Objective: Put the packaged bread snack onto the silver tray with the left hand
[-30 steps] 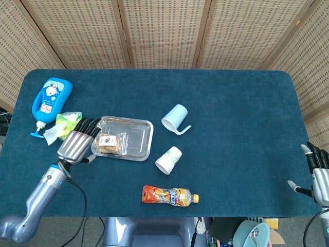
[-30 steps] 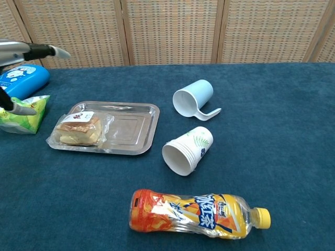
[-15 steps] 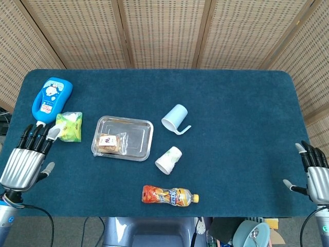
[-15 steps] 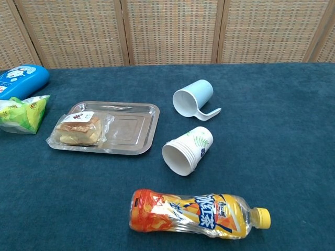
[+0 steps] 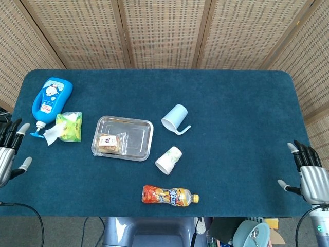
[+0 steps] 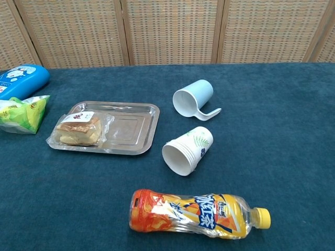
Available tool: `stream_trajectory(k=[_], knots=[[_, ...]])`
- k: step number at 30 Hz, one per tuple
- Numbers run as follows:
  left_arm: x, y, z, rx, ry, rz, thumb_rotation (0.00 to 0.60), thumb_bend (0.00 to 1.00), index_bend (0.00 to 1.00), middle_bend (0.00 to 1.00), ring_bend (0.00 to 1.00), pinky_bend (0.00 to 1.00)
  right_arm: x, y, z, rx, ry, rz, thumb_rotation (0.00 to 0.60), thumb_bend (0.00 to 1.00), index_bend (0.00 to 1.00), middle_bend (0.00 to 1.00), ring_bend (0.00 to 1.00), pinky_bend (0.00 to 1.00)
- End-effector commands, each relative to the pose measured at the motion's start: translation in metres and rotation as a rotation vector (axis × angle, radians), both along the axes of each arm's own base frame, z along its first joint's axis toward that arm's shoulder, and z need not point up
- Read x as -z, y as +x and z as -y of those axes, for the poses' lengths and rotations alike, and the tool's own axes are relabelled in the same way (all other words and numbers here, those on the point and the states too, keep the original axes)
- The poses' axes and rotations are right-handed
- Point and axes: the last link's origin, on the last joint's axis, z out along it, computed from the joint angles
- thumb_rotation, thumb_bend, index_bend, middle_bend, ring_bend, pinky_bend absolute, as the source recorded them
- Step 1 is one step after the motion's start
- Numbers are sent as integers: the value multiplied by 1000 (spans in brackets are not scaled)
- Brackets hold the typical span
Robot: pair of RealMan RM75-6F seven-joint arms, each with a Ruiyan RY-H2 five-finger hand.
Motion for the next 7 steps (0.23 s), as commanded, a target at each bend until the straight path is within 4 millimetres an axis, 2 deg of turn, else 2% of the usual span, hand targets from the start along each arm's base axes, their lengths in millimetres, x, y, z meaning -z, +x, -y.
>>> stream_trajectory(k=[1,7], knots=[[-1,1,5,10,7,-4,600,323,0,0,0,0,-1,1,1,-6,1,-3,600,85,0,0,0,0],[0,3,11,6,17,-17,600,323,0,0,0,0,-3,4,2,-24,6,-10,600,85,0,0,0,0]])
